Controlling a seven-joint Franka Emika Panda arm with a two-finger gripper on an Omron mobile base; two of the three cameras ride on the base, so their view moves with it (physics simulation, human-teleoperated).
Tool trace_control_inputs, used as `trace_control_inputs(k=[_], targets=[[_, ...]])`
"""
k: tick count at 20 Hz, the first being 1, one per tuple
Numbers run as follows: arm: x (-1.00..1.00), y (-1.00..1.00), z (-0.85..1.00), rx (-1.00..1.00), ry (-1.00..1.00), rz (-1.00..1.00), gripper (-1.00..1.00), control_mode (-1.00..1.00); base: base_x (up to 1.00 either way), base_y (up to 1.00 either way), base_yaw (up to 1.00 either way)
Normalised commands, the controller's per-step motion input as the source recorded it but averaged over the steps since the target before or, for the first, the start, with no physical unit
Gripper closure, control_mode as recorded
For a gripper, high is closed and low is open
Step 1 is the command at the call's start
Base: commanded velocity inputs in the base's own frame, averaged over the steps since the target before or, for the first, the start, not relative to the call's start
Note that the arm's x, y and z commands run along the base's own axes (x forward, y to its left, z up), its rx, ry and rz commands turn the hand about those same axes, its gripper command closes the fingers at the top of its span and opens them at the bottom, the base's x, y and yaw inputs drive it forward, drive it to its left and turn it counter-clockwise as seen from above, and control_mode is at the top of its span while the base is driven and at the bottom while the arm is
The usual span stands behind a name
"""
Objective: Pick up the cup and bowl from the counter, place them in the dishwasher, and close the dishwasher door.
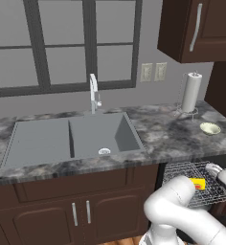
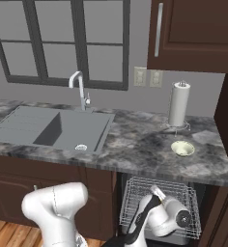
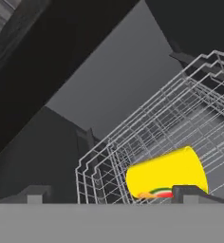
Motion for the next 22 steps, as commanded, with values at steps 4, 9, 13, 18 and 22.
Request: trace_control_inputs(k=[4,9,13,18,22], targets=[[-0.16,-0.07,0.58,0.17,0.00,0.00,-1.00,-1.00,0.00,0.00,0.00],[-0.14,0.00,0.52,0.13,0.00,0.00,-1.00,-1.00,0.00,0.00,0.00],[-0.14,0.00,0.49,0.13,0.00,0.00,-1.00,-1.00,0.00,0.00,0.00],[-0.03,0.00,0.49,0.10,0.00,0.00,-1.00,-1.00,0.00,0.00,0.00],[0.00,0.00,0.58,0.02,0.00,0.00,-1.00,-1.00,0.00,0.00,0.00]])
